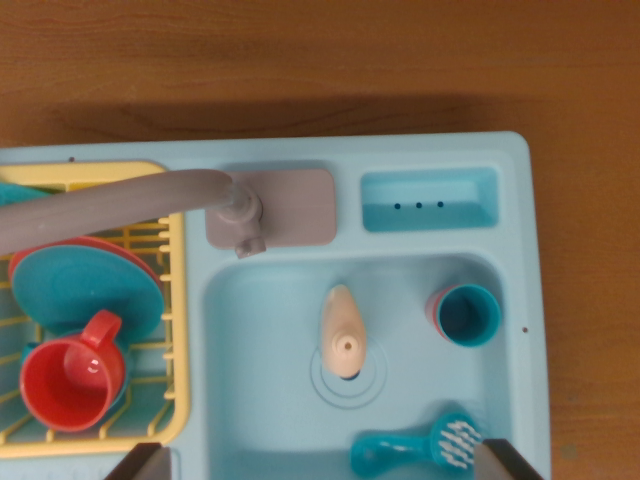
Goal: Pick detergent from the sink
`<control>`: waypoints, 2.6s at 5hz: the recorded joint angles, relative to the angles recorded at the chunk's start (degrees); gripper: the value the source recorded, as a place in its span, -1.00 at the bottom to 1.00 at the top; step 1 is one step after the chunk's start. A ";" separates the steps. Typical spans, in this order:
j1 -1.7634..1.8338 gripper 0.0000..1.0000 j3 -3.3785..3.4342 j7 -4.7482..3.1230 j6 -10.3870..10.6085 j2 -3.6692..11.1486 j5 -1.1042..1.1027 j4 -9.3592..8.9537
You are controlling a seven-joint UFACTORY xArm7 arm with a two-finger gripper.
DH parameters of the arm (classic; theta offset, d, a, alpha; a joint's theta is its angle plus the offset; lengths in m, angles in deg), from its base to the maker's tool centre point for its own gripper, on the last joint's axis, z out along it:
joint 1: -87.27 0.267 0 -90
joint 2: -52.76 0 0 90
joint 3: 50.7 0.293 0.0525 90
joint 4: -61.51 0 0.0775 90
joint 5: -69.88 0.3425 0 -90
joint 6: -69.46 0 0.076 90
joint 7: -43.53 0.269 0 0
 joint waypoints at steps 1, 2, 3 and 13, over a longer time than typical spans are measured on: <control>-0.12 -1.00 -0.13 -0.41 1.69 0.68 0.17 -1.22; -0.12 -1.00 -0.13 -0.41 1.69 0.68 0.17 -1.22; -0.26 -1.00 -0.28 -0.91 3.72 1.50 0.38 -2.69; -1.12 -1.00 -1.23 -3.99 16.33 6.60 1.68 -11.81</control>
